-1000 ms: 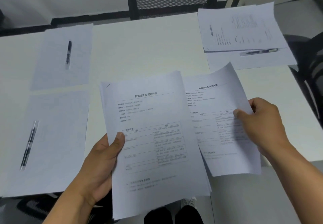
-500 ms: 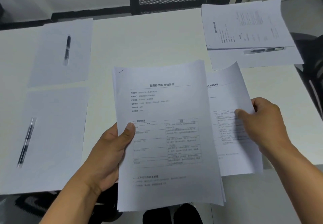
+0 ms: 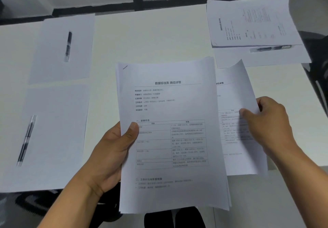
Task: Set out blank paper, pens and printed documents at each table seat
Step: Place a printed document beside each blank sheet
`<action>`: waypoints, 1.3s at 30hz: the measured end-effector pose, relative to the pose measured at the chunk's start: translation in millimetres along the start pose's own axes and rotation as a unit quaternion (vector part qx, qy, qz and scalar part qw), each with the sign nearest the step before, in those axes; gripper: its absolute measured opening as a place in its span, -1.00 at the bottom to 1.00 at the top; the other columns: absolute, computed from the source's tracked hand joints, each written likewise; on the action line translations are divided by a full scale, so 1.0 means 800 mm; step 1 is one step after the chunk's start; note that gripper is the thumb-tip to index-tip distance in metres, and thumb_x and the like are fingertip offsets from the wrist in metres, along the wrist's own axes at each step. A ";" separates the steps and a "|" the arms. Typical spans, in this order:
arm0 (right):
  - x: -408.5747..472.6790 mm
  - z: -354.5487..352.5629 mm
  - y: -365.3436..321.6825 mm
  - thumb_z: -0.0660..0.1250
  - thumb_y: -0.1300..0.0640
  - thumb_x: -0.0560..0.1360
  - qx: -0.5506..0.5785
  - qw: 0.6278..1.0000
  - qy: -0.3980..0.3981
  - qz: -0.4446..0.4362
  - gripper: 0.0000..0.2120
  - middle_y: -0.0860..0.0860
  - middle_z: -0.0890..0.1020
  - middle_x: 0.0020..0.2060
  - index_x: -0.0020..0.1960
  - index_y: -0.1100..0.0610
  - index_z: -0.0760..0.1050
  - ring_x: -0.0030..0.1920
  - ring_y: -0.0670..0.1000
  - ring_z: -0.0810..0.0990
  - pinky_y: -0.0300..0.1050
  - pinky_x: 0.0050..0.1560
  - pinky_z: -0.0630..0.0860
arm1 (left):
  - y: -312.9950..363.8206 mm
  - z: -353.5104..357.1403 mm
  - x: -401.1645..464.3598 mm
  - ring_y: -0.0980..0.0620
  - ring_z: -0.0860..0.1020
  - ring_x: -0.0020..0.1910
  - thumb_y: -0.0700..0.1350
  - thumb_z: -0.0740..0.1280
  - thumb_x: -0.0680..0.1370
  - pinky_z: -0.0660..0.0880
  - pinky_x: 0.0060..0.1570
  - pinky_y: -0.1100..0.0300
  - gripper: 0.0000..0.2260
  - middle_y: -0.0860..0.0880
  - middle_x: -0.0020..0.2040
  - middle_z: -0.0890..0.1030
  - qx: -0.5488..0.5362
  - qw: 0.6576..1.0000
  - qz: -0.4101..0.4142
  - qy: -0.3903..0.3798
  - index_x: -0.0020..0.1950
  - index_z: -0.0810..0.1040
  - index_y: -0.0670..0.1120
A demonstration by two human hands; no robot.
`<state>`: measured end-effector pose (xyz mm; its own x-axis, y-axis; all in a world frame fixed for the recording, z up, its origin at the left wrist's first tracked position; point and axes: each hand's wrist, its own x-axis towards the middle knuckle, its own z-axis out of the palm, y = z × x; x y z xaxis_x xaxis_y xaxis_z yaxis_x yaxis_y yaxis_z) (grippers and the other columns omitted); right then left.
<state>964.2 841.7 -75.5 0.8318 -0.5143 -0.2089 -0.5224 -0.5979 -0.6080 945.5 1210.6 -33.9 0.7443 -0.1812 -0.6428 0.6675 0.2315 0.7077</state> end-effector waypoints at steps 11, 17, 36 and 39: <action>-0.009 -0.010 -0.013 0.51 0.12 0.56 -0.036 0.999 0.012 0.016 -0.52 0.15 0.56 0.26 0.44 0.15 0.53 0.34 0.26 0.50 0.23 0.33 0.52 | 0.003 -0.006 -0.015 -0.24 0.74 0.25 0.07 0.35 0.67 0.73 0.04 -0.07 -0.67 -0.17 0.35 0.73 -0.008 1.000 0.003 0.000 0.37 0.73 0.04; -0.019 -0.025 -0.034 0.50 0.09 0.58 -0.028 1.000 0.013 -0.003 -0.47 0.15 0.50 0.35 0.51 0.15 0.50 0.41 0.23 0.46 0.14 0.37 0.45 | 0.011 -0.009 -0.027 -0.24 0.74 0.26 0.08 0.35 0.68 0.73 0.07 -0.09 -0.68 -0.17 0.36 0.72 -0.007 1.000 0.014 -0.001 0.37 0.73 0.05; -0.150 -0.060 -0.191 0.55 -0.03 0.53 0.243 0.942 -0.180 -0.147 -0.66 0.07 0.42 -0.41 -0.24 0.11 0.49 -0.43 -0.05 0.32 -0.24 -0.40 0.32 | 0.080 -0.015 -0.141 -0.23 0.72 0.30 0.08 0.32 0.71 0.72 0.11 -0.07 -0.69 -0.18 0.35 0.73 -0.027 0.994 0.105 0.023 0.36 0.72 0.02; -0.163 -0.065 -0.215 0.56 -0.06 0.54 0.242 0.933 -0.212 -0.165 -0.68 0.27 0.55 -0.25 -0.15 0.16 0.56 -0.34 0.02 0.44 -0.08 -0.25 0.41 | 0.081 -0.027 -0.170 -0.26 0.70 0.34 0.07 0.30 0.73 0.71 0.17 -0.09 -0.67 -0.20 0.38 0.70 -0.051 0.990 0.125 0.029 0.42 0.68 -0.01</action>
<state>935.6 979.4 96.3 0.9853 -0.0018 -0.1711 -0.1647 -0.2808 -0.9455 886.7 1271.1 92.8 0.8819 -0.0518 -0.4685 0.4544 0.3574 0.8159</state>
